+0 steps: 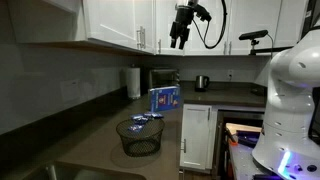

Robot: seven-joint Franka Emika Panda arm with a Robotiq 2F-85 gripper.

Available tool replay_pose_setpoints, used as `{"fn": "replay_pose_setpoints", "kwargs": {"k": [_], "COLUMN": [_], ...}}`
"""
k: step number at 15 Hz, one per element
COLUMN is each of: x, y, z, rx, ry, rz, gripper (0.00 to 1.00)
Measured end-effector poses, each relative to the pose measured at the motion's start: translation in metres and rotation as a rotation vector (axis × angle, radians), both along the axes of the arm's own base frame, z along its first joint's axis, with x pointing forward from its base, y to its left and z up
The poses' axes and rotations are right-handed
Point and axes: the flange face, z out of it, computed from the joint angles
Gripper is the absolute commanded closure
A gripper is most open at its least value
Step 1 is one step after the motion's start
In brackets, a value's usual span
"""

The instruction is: Pick up a packet from the counter and put it in the black basket

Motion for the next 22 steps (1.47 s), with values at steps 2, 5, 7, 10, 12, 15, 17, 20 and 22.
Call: {"fn": "replay_pose_setpoints", "kwargs": {"k": [2, 5, 7, 10, 12, 15, 17, 20, 22], "x": [0.0, 0.0, 0.0, 0.007, 0.023, 0.054, 0.072, 0.091, 0.098], "y": [0.0, 0.0, 0.0, 0.0, 0.0, 0.002, 0.002, -0.001, -0.004], "z": [0.0, 0.0, 0.0, -0.009, -0.026, -0.06, -0.086, -0.126, -0.154], "rx": [0.0, 0.0, 0.0, 0.001, -0.002, -0.01, -0.015, -0.019, -0.02], "ry": [0.0, 0.0, 0.0, 0.012, 0.021, 0.031, 0.044, 0.071, 0.088], "rz": [0.0, 0.0, 0.0, 0.002, 0.008, 0.022, 0.029, 0.03, 0.03], "gripper": [0.0, 0.0, 0.0, 0.0, 0.0, 0.0, 0.0, 0.0, 0.0]}}
